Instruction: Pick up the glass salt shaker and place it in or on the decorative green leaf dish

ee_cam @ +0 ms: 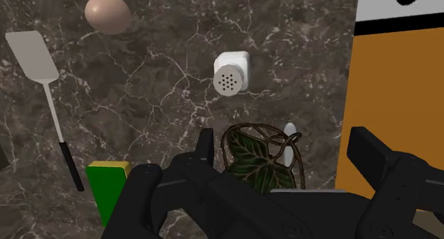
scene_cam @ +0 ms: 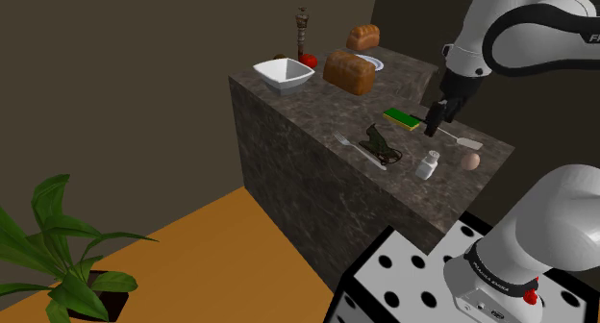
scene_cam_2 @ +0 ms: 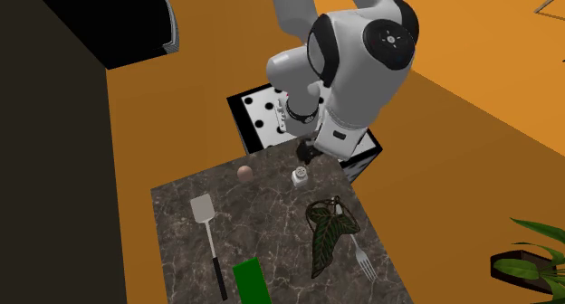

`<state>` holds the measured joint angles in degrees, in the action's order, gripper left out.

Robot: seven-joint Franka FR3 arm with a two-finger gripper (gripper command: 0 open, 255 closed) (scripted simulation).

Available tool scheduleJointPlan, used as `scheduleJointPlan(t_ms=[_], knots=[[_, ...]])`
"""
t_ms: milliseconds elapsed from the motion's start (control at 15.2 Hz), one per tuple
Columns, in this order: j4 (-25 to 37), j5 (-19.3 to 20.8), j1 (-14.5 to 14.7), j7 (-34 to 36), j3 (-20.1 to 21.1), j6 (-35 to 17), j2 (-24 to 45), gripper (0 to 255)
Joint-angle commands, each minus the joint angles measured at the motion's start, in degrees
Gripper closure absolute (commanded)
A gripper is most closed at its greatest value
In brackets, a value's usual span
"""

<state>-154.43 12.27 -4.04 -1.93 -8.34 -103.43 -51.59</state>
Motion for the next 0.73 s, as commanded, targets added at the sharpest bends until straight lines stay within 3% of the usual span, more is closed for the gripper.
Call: scheduleJointPlan(t_ms=[0, 330, 660], knots=[[-3.47, 1.86, -0.94, -1.28, -1.53, -3.3, -0.33, 0], [-10.86, 7.4, -4.43, -4.81, -6.1, -11.12, -0.32, 0], [-13.65, 8.97, -5.22, -4.57, -7.37, -16.09, 1.86, 0]])
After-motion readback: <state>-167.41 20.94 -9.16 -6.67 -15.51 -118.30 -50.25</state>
